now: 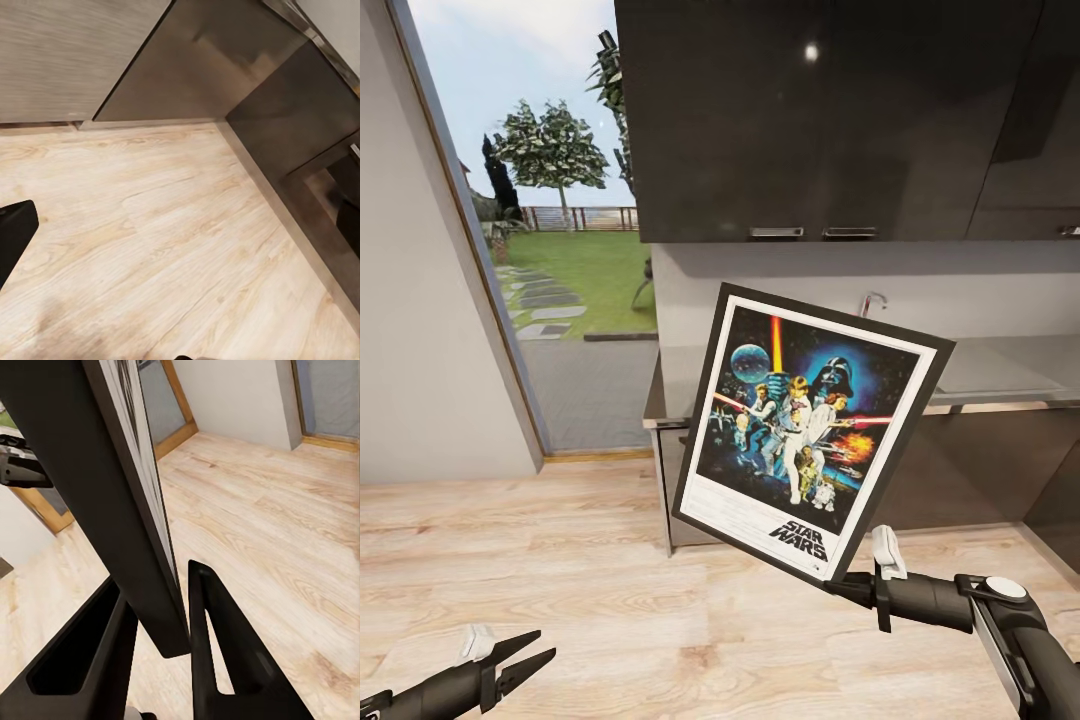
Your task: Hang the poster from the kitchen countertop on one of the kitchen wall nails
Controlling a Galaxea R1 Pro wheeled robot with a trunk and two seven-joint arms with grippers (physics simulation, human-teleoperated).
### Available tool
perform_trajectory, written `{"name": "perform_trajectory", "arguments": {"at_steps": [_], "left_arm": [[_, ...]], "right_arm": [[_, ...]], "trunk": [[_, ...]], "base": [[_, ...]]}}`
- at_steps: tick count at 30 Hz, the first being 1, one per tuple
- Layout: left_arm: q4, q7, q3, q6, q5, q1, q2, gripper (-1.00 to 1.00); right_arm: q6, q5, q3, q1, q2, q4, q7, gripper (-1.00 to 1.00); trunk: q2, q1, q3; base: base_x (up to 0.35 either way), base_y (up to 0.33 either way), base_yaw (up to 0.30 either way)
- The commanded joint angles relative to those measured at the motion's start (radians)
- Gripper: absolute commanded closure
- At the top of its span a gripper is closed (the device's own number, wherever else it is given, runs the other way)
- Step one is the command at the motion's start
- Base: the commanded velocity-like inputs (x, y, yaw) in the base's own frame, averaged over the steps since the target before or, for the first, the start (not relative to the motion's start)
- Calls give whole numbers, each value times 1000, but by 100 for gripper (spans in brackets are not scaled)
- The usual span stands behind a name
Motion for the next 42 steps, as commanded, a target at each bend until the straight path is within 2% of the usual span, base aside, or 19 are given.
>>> {"name": "perform_trajectory", "arguments": {"at_steps": [1,30,42], "left_arm": [[0,-4,1,11,2,-1,0,-100],[0,-6,4,9,3,-1,0,-100],[1,-5,4,11,3,-1,0,-100]], "right_arm": [[12,1,-1,-1,0,-1,5,100],[12,-5,-4,-1,0,-2,7,100],[12,-2,-1,-1,0,-2,7,100]], "trunk": [[-2,1,-2],[-2,1,-2],[-2,1,-8]], "base": [[0,0,0],[0,1,0],[0,233,93]]}}
